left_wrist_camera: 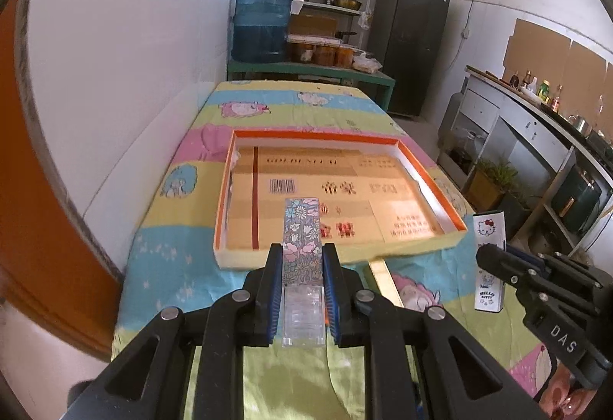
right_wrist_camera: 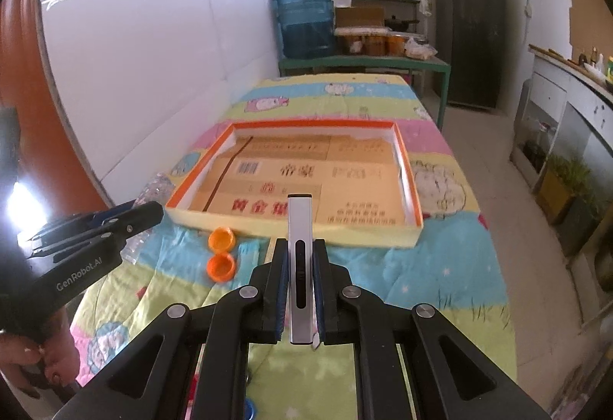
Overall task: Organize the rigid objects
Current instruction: 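Carry the phone case and power bank into the box lid with both grippers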
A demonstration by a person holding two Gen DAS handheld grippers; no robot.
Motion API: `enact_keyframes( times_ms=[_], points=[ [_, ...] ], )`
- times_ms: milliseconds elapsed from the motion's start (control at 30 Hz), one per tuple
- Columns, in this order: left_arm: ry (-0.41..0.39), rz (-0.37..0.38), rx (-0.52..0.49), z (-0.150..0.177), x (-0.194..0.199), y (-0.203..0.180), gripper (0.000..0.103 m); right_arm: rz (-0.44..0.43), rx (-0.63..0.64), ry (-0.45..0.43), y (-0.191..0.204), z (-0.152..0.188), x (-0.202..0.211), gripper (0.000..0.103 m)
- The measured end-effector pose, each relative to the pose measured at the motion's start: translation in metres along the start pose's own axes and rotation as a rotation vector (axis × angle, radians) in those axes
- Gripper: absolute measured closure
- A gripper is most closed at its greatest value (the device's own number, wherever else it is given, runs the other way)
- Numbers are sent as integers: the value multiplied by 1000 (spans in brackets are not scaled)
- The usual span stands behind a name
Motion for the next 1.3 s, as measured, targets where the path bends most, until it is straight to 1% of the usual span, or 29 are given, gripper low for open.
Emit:
enact_keyframes(
  times_ms=[167,433,633,767,933,1133,1300],
  points=[
    [-12,-8,-13,-18,-9,2,83,17,24,-20,-6,-18,-7,91],
    [-26,-33,-23,-46,-33,8,83,20,35,-31,-15,-44,-27,91],
    [-21,-51,-24,-66,-57,12,83,3,20,-16,-25,-67,-53,91],
    [-6,-66,-31,-76,-74,16,83,-11,23,16,-29,-79,-76,91],
    [40,-65,-28,-86,-103,21,83,-20,22,61,-35,-86,-104,91],
    [95,-54,-18,-93,-133,25,83,-21,26,113,-39,-96,-134,91],
    [142,-41,-1,-91,-156,28,83,-17,27,152,-44,-102,-155,91]
  ],
)
Point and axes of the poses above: each gripper's, at about its wrist camera, not at the fingertips, and x roughly against the way its jaws point, y to its left, z to its underside, the point moved 5 cm from there along -x, roughly the way its jaws point, and after that the axes turned 3 degrees about -x, right-handed, at the moved point
